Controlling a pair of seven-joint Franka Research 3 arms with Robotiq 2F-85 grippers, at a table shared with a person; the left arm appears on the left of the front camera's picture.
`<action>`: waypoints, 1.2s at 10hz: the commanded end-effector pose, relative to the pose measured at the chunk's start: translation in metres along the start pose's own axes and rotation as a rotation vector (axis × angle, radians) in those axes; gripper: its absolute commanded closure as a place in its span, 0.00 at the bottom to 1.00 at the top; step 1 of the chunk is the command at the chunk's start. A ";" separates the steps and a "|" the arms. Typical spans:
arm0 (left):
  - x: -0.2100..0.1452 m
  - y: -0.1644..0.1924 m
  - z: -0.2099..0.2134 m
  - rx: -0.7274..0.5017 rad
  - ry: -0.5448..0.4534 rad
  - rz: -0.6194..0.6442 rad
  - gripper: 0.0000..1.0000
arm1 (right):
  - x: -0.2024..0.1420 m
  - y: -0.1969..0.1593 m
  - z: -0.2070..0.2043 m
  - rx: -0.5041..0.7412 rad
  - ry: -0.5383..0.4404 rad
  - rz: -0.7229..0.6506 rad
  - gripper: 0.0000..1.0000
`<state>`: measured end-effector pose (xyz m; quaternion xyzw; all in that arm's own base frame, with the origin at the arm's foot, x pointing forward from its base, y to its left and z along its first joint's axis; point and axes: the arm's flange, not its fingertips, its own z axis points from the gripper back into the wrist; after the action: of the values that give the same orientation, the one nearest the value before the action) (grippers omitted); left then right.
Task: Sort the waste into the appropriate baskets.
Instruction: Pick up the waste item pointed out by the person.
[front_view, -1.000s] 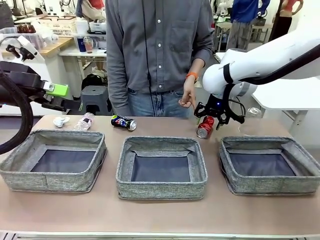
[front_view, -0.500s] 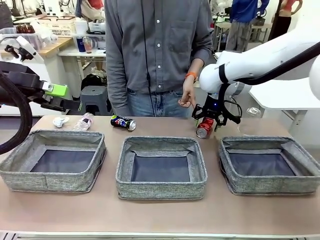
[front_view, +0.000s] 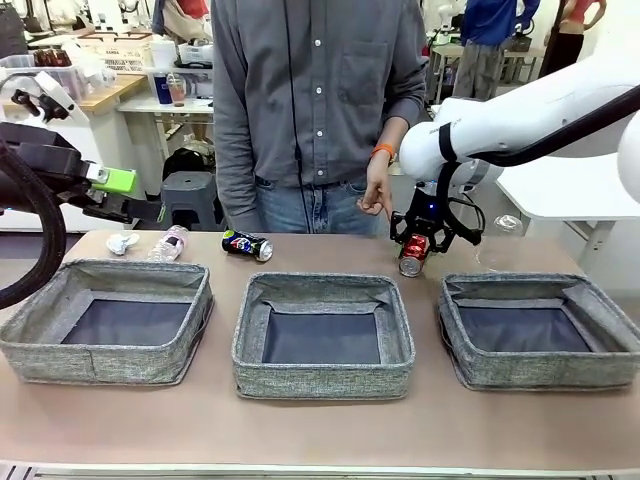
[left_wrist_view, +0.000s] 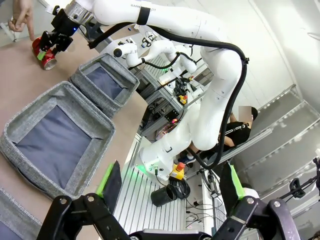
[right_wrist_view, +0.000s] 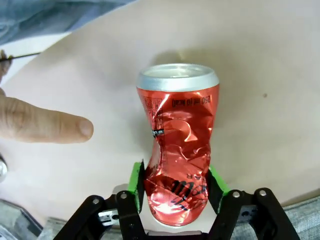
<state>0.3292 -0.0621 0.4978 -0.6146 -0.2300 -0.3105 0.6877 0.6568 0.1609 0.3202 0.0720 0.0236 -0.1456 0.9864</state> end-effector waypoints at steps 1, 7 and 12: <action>0.000 0.000 -0.002 -0.015 -0.016 -0.020 0.00 | 0.006 0.004 0.000 -0.025 -0.008 -0.029 1.00; 0.000 0.000 -0.002 -0.015 -0.016 -0.020 0.00 | 0.005 0.002 0.000 -0.039 -0.029 -0.018 0.97; 0.000 0.000 -0.002 -0.015 -0.016 -0.020 0.00 | -0.089 -0.010 0.124 -0.156 0.034 0.091 0.97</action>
<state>0.3292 -0.0621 0.4981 -0.6144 -0.2303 -0.3107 0.6877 0.6058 0.1545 0.4282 0.0345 0.0368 -0.1139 0.9922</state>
